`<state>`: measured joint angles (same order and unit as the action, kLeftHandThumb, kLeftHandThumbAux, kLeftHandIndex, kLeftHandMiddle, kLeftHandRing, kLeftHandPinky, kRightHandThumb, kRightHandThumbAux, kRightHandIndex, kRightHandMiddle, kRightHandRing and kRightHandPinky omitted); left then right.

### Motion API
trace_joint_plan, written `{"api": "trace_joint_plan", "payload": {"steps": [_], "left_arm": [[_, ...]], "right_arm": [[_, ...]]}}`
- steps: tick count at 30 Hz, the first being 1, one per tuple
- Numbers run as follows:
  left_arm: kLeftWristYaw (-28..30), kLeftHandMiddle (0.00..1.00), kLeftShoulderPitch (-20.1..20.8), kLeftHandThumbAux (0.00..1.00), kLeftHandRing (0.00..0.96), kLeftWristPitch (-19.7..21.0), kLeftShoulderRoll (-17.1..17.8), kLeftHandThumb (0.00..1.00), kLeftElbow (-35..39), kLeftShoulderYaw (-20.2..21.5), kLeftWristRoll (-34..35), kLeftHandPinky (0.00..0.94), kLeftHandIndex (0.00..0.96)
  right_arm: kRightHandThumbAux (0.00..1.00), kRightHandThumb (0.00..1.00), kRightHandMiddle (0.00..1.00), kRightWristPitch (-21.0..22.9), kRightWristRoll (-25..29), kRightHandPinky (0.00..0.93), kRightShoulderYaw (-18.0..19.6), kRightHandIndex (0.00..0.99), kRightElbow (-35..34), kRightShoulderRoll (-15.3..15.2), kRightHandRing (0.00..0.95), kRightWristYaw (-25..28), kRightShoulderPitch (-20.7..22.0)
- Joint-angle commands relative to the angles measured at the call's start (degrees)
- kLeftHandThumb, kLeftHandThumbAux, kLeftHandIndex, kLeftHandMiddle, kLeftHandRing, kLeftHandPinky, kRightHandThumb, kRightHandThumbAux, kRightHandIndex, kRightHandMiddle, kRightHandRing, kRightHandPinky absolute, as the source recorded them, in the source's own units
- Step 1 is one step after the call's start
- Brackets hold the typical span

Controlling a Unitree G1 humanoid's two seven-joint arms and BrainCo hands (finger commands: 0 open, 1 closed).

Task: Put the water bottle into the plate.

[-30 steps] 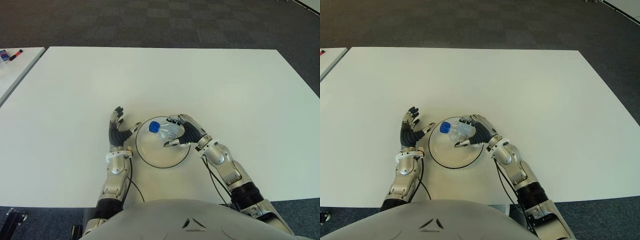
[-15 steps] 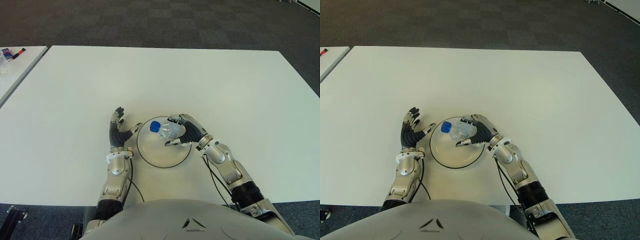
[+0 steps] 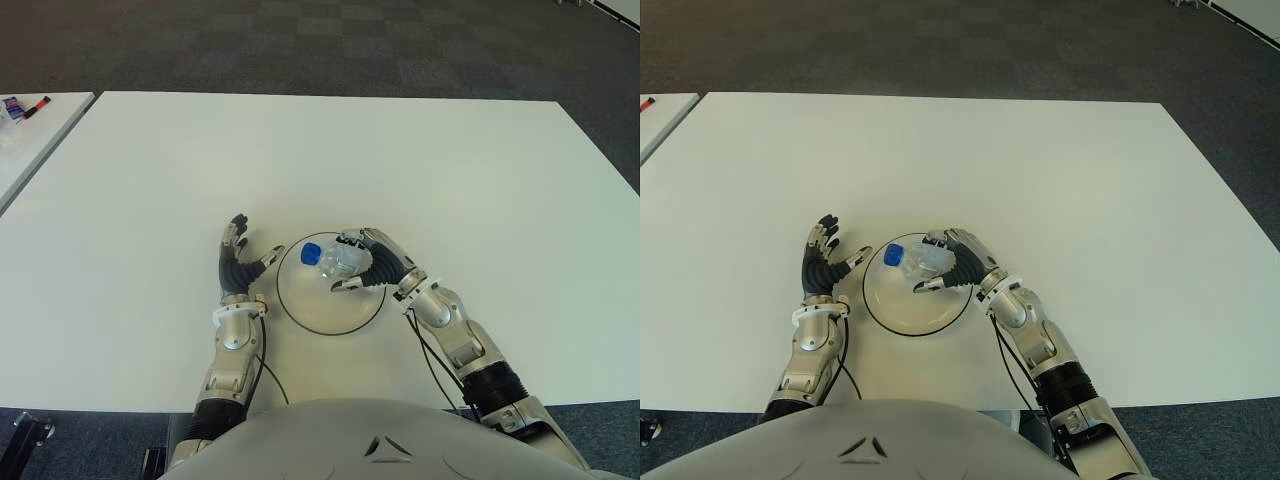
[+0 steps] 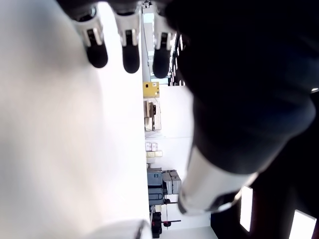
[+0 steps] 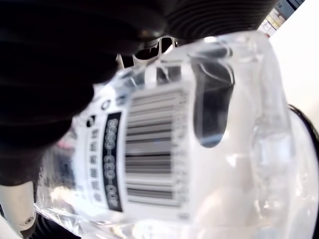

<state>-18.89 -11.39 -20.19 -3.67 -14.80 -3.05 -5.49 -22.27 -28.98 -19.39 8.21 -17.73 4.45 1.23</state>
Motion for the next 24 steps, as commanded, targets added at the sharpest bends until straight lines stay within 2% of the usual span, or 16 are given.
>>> {"api": "trace_joint_plan", "payload": {"steps": [1,14,18,21,24], "left_arm": [[-0.67,0.151,0.17,0.969,0.121,1.00,-3.43,0.000,-0.34,-0.08,0.51,0.114,0.147],[-1.12,0.149,0.34,0.974,0.118,1.19,-3.53,0.000,-0.46,-0.52,0.32,0.111,0.144],[-1.35,0.150,0.31,0.975,0.119,1.67,-3.81,0.000,-0.22,-0.54,0.45,0.112,0.148],[-1.56,0.150,0.32,0.977,0.119,1.91,-3.96,0.000,-0.10,-0.55,0.49,0.109,0.150],[-1.83,0.151,0.36,0.978,0.118,2.02,-3.99,0.000,-0.05,-0.64,0.38,0.106,0.151]], "right_arm": [[0.657,0.955,0.506,0.51,0.17,0.856,0.55,0.388,1.36,-0.49,0.521,-0.06,0.47],[0.657,0.955,0.507,-1.14,1.19,0.858,0.94,0.388,2.56,-0.46,0.521,-0.11,0.66],[0.657,0.955,0.507,-3.04,0.05,0.858,0.96,0.387,3.79,-0.44,0.521,-2.16,1.11],[0.657,0.955,0.507,-4.97,-1.05,0.842,0.87,0.387,5.29,-0.36,0.520,-4.43,1.72],[0.655,0.956,0.514,-6.94,-1.51,0.759,0.58,0.392,7.62,-0.17,0.519,-6.23,2.67]]}}
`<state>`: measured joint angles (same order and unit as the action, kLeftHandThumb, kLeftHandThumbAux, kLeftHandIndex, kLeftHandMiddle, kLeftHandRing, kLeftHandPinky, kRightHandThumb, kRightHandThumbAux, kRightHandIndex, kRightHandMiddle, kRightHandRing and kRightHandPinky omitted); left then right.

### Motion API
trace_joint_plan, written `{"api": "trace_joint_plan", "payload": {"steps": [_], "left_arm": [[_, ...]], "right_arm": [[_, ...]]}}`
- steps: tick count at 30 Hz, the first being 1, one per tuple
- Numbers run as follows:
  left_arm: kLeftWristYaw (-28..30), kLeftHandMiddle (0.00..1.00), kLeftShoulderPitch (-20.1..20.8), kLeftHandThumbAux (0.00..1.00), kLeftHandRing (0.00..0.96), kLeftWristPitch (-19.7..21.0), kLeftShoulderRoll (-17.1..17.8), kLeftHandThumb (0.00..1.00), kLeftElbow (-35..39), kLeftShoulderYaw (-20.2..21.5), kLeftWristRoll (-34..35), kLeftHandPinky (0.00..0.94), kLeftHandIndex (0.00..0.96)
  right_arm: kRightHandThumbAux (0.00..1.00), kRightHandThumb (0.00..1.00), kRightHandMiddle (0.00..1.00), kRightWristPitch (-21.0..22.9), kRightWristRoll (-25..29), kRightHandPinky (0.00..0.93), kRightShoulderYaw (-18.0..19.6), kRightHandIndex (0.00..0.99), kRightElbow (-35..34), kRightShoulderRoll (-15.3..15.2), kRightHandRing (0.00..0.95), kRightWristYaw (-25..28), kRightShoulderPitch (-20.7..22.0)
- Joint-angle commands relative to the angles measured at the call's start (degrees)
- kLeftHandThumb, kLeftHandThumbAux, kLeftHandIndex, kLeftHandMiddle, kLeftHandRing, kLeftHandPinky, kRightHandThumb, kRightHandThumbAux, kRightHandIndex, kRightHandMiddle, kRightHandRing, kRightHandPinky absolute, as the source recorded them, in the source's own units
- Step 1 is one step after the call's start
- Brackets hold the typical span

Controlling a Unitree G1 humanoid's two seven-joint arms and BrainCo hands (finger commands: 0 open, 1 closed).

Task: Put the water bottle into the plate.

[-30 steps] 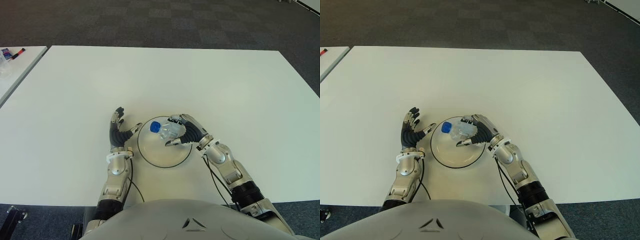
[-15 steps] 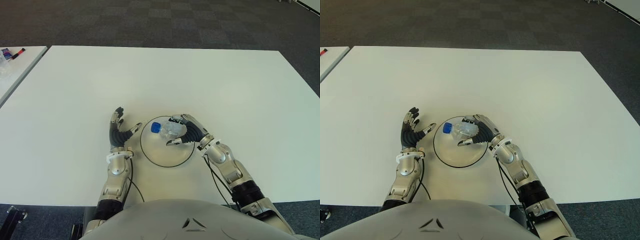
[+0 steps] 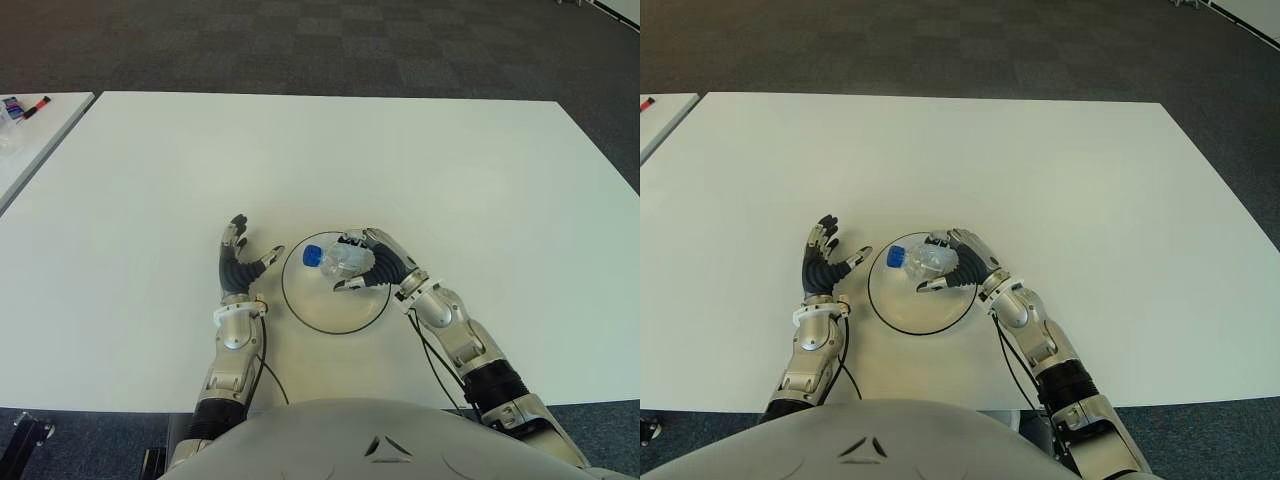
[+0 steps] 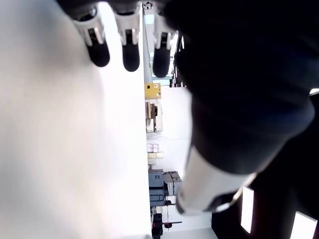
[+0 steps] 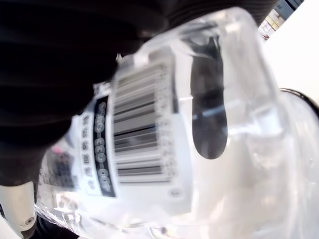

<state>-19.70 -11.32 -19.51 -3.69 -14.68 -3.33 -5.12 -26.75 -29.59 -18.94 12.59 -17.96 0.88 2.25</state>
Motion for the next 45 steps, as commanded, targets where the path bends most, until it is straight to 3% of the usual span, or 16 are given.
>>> {"api": "trace_joint_plan", "payload": {"steps": [1,3,5,7,8,11,19,29,45], "left_arm": [[-1.08,0.151,0.30,0.978,0.117,1.35,-3.96,0.000,-0.16,-0.41,0.00,0.102,0.152],[-1.17,0.152,0.33,0.978,0.117,1.47,-3.94,0.000,-0.13,-0.49,0.00,0.098,0.152],[-1.27,0.152,0.37,0.975,0.117,1.66,-3.92,0.000,-0.12,-0.57,-0.04,0.096,0.153],[-1.40,0.153,0.42,0.971,0.118,1.92,-3.84,0.000,-0.13,-0.66,-0.22,0.105,0.154],[-1.46,0.153,0.45,0.970,0.118,1.99,-3.78,0.000,-0.18,-0.70,-0.35,0.107,0.154],[-1.58,0.152,0.49,0.969,0.119,2.00,-3.63,0.000,-0.27,-0.79,-0.63,0.119,0.154],[-1.82,0.148,0.54,0.976,0.121,1.67,-3.68,0.000,-0.44,-0.78,-0.68,0.134,0.148],[-1.89,0.148,0.63,0.975,0.122,1.42,-3.61,0.000,-0.68,-0.75,-0.58,0.135,0.150],[-1.86,0.147,0.54,0.964,0.122,1.74,-3.55,0.000,-0.41,-0.81,-0.61,0.136,0.151]], "right_arm": [[0.656,0.952,0.484,-3.02,-1.02,0.700,-0.01,0.409,4.06,0.12,0.513,-3.13,1.96],[0.658,0.950,0.458,-4.00,-1.27,0.648,-0.16,0.423,5.18,0.07,0.509,-3.84,2.40],[0.649,0.974,0.438,-4.81,-1.58,0.556,-0.30,0.314,5.94,-0.11,0.503,-4.41,2.71],[0.579,0.786,0.310,-5.34,-2.20,0.425,-0.51,0.184,6.64,-0.32,0.369,-4.95,2.98],[0.569,0.751,0.284,-5.41,-2.62,0.399,-0.65,0.160,6.86,-0.49,0.342,-5.12,3.05],[0.534,0.522,0.145,-5.27,-3.58,0.233,-1.02,0.041,7.06,-0.95,0.188,-5.16,3.18],[0.459,0.264,0.018,-4.72,-6.12,0.036,-1.90,0.002,6.89,-2.02,0.035,-5.34,3.54],[0.366,0.183,0.000,-3.19,-8.35,0.000,-2.27,0.000,6.35,-2.20,0.000,-6.31,3.42],[0.268,0.148,0.000,-1.25,-9.27,0.000,-2.54,0.000,4.60,-2.48,0.000,-5.83,2.74]]}}
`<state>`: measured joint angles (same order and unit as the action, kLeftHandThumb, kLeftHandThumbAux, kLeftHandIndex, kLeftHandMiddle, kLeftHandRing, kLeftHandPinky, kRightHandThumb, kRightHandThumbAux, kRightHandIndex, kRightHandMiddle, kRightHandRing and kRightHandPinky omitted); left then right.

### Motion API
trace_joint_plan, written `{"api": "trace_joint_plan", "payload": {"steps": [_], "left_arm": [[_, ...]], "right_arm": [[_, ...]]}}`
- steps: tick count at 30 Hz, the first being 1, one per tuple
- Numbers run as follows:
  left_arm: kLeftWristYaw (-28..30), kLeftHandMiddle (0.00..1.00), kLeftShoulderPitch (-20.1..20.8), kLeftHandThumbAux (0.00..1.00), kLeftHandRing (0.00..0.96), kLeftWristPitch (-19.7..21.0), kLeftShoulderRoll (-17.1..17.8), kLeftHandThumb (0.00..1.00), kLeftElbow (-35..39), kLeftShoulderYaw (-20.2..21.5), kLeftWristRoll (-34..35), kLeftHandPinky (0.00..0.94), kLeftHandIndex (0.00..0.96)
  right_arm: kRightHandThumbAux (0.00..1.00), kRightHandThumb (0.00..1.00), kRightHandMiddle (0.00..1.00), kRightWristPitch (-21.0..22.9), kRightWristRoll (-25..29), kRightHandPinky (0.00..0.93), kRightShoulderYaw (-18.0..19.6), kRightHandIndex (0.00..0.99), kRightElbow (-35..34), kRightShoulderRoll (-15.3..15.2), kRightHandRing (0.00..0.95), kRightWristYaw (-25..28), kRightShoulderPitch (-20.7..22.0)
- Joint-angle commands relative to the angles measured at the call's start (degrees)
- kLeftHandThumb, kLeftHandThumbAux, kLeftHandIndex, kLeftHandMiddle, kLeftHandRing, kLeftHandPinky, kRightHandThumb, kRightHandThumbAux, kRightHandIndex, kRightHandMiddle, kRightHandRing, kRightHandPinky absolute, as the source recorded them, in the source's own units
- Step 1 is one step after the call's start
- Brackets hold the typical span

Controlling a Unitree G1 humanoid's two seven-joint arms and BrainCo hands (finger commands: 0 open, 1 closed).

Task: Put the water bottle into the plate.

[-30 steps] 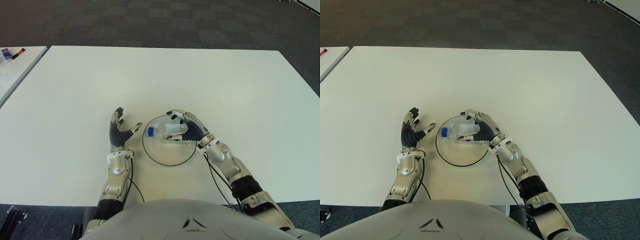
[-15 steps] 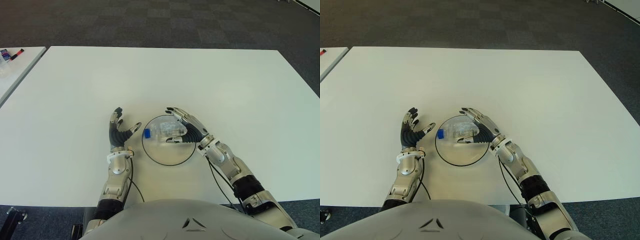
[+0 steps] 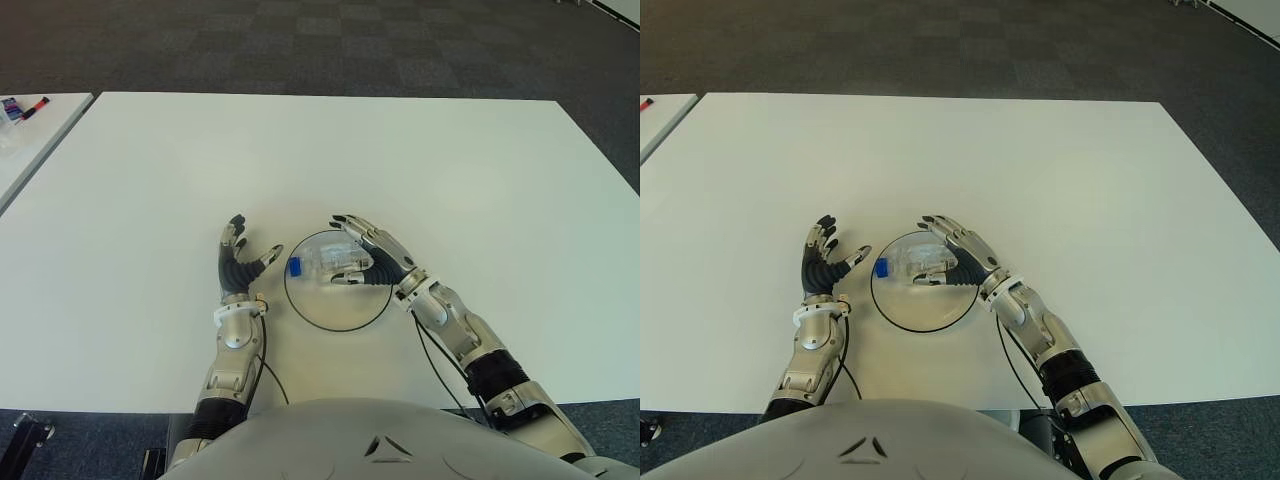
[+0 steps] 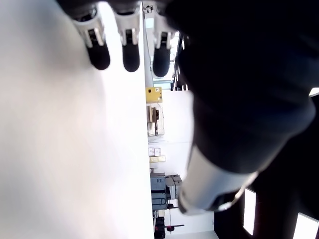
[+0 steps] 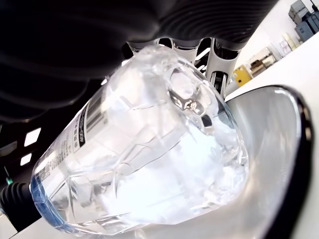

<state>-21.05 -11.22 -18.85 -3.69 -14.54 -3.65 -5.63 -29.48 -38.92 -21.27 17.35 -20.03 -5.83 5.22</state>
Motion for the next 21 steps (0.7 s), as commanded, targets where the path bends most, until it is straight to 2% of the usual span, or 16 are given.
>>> {"api": "trace_joint_plan", "payload": {"steps": [1,12,21], "left_arm": [[-0.52,0.146,0.45,0.965,0.121,1.16,-3.58,0.000,-0.53,-0.46,-0.05,0.135,0.151],[-0.59,0.152,0.62,0.974,0.124,1.60,-3.83,0.000,-0.50,-0.29,0.34,0.132,0.158],[-0.69,0.153,0.66,0.969,0.128,1.49,-3.69,0.000,-0.55,-0.38,0.03,0.139,0.154]], "right_arm": [[0.265,0.149,0.000,1.55,0.29,0.000,-0.19,0.000,-0.26,-0.40,0.000,1.13,-0.26],[0.262,0.141,0.000,1.45,3.29,0.000,0.21,0.000,-0.42,-0.04,0.000,3.17,-0.56],[0.300,0.076,0.000,-0.41,7.05,0.000,0.39,0.000,0.73,0.80,0.000,3.08,-0.48]]}}
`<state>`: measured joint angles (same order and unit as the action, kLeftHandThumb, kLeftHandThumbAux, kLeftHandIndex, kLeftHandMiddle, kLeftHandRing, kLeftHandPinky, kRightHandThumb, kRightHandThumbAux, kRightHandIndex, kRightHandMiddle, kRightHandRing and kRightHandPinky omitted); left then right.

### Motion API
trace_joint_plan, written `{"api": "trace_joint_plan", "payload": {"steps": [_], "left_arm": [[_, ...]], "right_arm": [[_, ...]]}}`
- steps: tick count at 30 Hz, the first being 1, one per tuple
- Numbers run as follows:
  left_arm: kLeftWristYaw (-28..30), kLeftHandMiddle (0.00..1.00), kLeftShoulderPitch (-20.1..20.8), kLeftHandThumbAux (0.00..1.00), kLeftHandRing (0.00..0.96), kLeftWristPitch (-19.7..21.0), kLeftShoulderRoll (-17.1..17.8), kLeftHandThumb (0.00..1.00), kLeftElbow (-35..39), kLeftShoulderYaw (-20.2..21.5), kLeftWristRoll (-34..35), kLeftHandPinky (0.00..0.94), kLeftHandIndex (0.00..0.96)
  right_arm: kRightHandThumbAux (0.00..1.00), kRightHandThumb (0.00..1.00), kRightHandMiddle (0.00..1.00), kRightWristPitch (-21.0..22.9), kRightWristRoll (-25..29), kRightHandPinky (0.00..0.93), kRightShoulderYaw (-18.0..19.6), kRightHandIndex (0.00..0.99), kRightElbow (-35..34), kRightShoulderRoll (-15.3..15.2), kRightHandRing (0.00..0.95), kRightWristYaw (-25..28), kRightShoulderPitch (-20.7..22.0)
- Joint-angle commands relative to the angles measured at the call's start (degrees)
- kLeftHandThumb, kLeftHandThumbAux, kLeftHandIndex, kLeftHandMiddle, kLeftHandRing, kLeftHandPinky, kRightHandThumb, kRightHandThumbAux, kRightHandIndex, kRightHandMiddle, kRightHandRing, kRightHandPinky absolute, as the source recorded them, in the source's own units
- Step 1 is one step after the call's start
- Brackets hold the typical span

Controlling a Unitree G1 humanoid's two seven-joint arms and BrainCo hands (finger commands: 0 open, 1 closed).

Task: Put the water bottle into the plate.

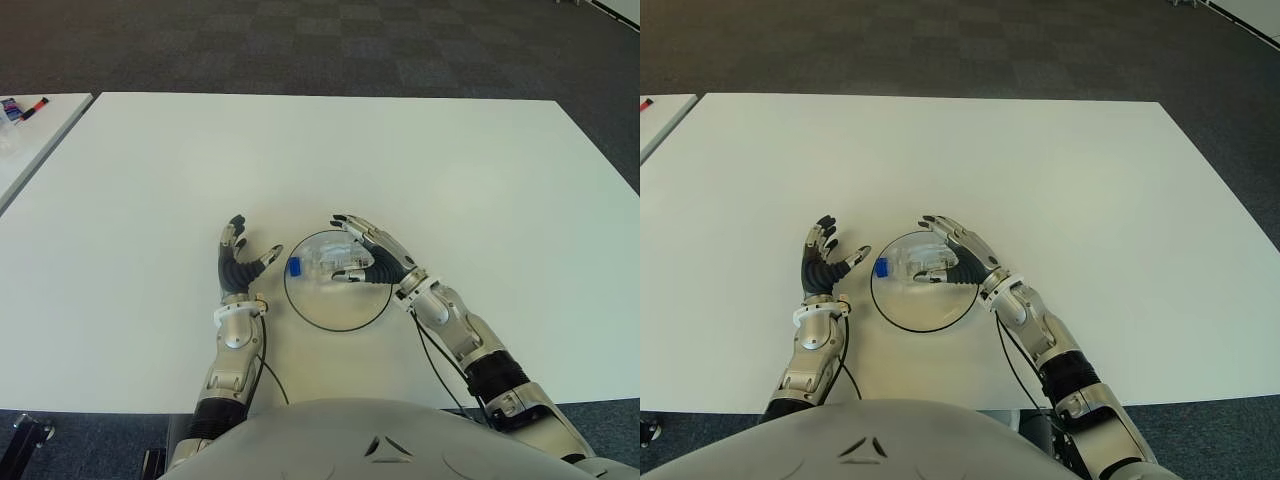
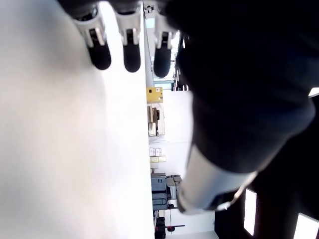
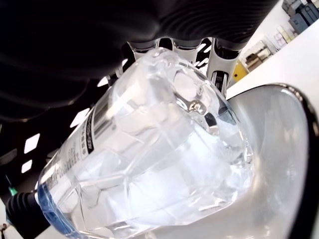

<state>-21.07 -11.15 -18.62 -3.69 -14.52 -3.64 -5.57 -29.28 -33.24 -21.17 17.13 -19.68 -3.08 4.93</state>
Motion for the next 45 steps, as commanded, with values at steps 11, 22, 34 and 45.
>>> {"api": "trace_joint_plan", "payload": {"steps": [11,22,34,45], "left_arm": [[-0.08,0.145,0.56,0.959,0.121,1.33,-3.53,0.000,-0.47,-0.37,0.48,0.124,0.148],[0.01,0.143,0.72,0.961,0.118,1.37,-3.39,0.000,-0.74,-0.31,0.58,0.130,0.146],[0.22,0.142,0.91,0.958,0.117,0.77,-3.26,0.000,-1.40,-0.10,1.03,0.129,0.146],[0.53,0.144,0.99,0.951,0.120,0.59,-2.96,0.000,-1.66,0.06,1.49,0.129,0.150]], "right_arm": [[0.343,0.039,0.000,-0.93,5.68,0.000,2.21,0.000,-5.03,1.11,0.000,0.79,-1.92],[0.385,0.069,0.000,-1.36,8.15,0.000,5.38,0.000,-8.60,1.27,0.000,0.63,-2.96],[0.408,0.126,0.000,0.73,10.94,0.000,8.46,0.000,-13.27,1.61,0.000,2.57,-3.90],[0.520,0.134,0.000,1.26,11.96,0.000,10.27,0.000,-12.74,2.81,0.000,2.36,-3.25]]}}
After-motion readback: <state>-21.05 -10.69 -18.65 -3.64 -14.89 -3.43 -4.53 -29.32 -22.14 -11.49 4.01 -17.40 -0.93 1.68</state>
